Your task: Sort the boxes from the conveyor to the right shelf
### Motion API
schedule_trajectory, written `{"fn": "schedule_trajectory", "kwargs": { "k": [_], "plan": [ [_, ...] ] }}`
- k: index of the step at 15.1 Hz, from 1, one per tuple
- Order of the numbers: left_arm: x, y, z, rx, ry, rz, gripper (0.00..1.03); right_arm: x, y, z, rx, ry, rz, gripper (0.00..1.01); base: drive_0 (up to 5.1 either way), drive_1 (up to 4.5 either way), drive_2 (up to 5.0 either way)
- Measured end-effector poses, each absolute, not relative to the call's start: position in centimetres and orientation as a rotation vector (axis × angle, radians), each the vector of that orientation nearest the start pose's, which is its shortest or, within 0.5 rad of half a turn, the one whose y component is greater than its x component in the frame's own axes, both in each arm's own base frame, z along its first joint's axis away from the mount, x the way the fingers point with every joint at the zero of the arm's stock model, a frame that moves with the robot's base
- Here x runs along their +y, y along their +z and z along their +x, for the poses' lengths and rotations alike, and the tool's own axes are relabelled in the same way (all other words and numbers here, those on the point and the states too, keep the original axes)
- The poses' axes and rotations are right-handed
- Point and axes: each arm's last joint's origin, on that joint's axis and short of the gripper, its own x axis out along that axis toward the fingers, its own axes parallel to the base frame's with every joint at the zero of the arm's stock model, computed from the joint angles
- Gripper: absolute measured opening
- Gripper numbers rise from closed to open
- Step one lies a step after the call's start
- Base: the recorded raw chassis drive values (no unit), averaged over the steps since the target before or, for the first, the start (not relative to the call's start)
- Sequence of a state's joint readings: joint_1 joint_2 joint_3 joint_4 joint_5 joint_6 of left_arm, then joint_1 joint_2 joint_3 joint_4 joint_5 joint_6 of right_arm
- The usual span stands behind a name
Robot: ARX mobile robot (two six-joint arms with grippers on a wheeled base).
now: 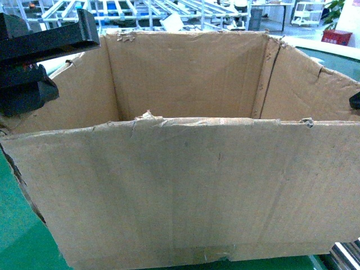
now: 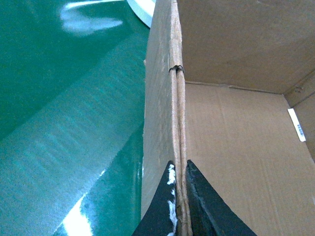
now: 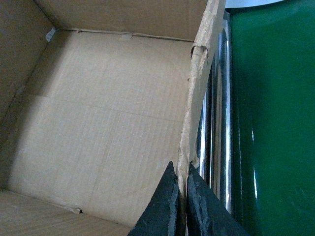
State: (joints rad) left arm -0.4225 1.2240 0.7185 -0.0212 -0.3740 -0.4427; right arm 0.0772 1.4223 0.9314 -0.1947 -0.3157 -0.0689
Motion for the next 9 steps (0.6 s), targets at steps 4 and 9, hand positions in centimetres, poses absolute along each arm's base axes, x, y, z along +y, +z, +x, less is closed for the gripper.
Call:
{"fn": "schedule_trajectory", "kwargs": {
  "k": [4, 9],
  "plan": [
    [-9.8, 25.5, 24.2, 0.401, 0.027, -0.207, 0.02, 2.6, 25.9, 30.3, 0.619, 0.399, 0.024, 0.02, 0.0, 0.0, 0.0],
    [-9.9, 30.5, 24.8, 0.233, -0.022, -0.19, 0.02, 2.1, 31.4, 31.0, 0.456, 0.429, 0.02, 0.02, 0.0, 0.0, 0.0]
  ]
}}
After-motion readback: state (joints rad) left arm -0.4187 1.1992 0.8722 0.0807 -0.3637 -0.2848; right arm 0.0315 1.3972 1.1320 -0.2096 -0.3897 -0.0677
